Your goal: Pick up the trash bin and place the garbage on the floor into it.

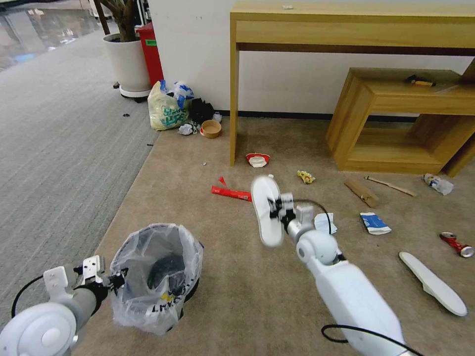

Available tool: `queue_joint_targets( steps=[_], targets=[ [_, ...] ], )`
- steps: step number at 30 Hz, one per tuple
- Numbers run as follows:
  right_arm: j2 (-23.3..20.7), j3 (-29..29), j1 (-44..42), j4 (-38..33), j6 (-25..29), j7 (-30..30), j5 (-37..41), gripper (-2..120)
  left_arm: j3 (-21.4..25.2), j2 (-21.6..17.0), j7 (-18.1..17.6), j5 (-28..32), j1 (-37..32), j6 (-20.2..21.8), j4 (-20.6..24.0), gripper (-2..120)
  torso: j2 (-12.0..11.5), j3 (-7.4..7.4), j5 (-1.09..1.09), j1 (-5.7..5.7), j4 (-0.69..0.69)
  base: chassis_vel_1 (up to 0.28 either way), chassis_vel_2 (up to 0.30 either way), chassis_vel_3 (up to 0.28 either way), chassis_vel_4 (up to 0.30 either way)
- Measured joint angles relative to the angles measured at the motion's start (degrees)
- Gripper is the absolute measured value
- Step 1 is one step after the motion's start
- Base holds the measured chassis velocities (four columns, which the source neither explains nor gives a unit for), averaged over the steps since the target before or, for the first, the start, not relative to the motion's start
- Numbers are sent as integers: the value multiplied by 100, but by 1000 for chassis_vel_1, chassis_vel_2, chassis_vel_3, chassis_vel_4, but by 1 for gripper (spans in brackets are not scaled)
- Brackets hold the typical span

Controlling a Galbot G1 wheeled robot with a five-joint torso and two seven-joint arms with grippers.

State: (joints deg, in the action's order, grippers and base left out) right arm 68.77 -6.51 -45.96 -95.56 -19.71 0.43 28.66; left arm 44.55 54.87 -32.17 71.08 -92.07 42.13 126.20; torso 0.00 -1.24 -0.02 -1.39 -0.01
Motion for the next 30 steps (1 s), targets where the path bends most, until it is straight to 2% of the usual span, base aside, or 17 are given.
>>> queue_joint_targets(
  steps=[5, 9, 11, 12, 19, 25, 30],
  targets=[
    [-369, 467, 758, -670, 2, -430, 425, 0, -132, -279, -14, 60, 68, 0, -126, 0, 0, 0, -3, 0, 0, 0, 0, 0, 0],
    [-308, 932, 1230, -867, -38, -620, 551, 0, -287, -468, -1, 96, 71, 0, -110, 0, 0, 0, -1, 0, 1, 0, 0, 0, 0],
    [-145, 1434, 1510, -960, -35, -740, 695, 0, -485, -653, 1, 116, 127, 0, -90, 0, 0, 0, -1, 0, 2, 0, 0, 0, 0],
    [-145, 1434, 1510, -960, -35, -740, 695, 0, -485, -653, 1, 116, 127, 0, -90, 0, 0, 0, -1, 0, 2, 0, 0, 0, 0],
    [249, 2583, 1722, -1083, 160, -794, 974, 0, -808, -801, 2, 227, 205, 0, -31, 0, 0, 0, -2, 1, 1, 0, 0, 0, 0],
    [417, 3048, 1707, -1082, 183, -784, 1024, 0, -844, -837, 4, 273, 203, 0, 30, 0, 0, 0, -1, 1, 1, 0, 0, 0, 0],
    [537, 3201, 1414, -888, 205, -733, 717, 0, -805, -834, -126, 512, 201, -1, 157, 0, 0, 0, 0, 1, -1, 0, 0, 0, 0]
  ],
)
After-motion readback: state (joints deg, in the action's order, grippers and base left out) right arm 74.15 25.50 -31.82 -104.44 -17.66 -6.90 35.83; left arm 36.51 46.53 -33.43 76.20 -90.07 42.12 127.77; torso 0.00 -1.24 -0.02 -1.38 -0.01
